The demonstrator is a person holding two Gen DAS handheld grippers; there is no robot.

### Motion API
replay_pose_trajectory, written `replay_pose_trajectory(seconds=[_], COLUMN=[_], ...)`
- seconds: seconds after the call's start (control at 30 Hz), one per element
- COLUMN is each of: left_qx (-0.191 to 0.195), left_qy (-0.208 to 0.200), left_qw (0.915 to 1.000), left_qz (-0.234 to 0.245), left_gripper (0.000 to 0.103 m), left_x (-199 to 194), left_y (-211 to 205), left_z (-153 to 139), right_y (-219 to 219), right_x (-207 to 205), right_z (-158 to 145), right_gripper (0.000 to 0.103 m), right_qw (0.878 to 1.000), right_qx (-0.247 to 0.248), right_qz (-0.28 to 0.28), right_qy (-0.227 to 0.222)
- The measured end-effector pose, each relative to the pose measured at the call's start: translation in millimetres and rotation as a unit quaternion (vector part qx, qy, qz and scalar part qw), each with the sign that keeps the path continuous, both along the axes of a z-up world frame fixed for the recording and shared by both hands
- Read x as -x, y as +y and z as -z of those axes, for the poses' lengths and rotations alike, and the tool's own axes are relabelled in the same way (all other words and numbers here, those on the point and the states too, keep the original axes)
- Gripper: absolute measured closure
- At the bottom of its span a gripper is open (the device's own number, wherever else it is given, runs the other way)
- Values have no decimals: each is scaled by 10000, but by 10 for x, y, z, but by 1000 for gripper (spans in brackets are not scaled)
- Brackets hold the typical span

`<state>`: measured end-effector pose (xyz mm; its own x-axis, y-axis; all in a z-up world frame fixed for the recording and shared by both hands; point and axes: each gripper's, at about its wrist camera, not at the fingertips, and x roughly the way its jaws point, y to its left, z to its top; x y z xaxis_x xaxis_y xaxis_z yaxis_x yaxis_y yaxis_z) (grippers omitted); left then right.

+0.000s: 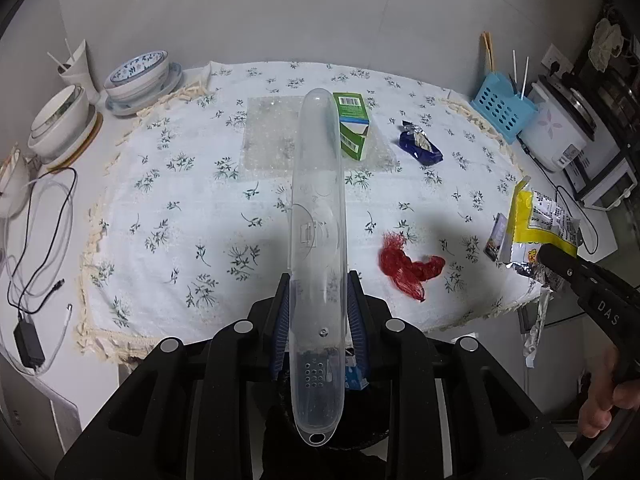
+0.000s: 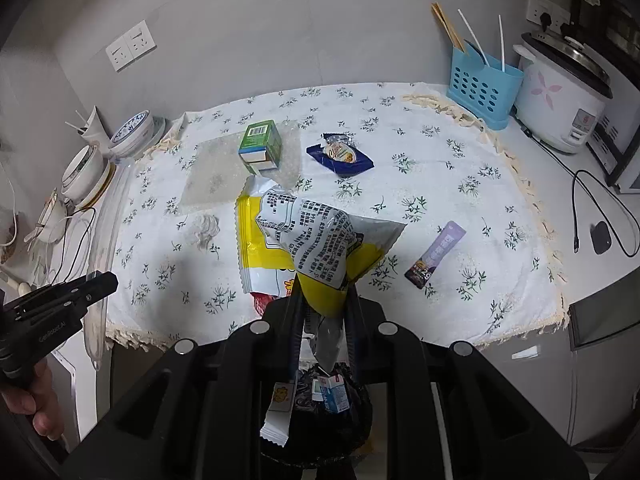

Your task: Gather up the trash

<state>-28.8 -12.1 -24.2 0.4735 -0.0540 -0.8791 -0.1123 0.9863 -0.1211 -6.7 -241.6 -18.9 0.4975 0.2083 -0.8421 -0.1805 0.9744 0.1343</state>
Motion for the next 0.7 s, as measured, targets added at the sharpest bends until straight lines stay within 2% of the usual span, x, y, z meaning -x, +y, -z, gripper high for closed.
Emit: replay_pose_trajectory(seconds=[0.7], left_qx=[98], left_qy=[191], left_qw=[9998], left_qz=[-18], left_gripper=[77], left_x=[822], left_y=[-380], left_z=[349], right_y=[-198], right_x=[785], right_z=[378], right_gripper=[86], right_qw=[9993], right_qx=[99], right_qz=[-208], right_qy=[307])
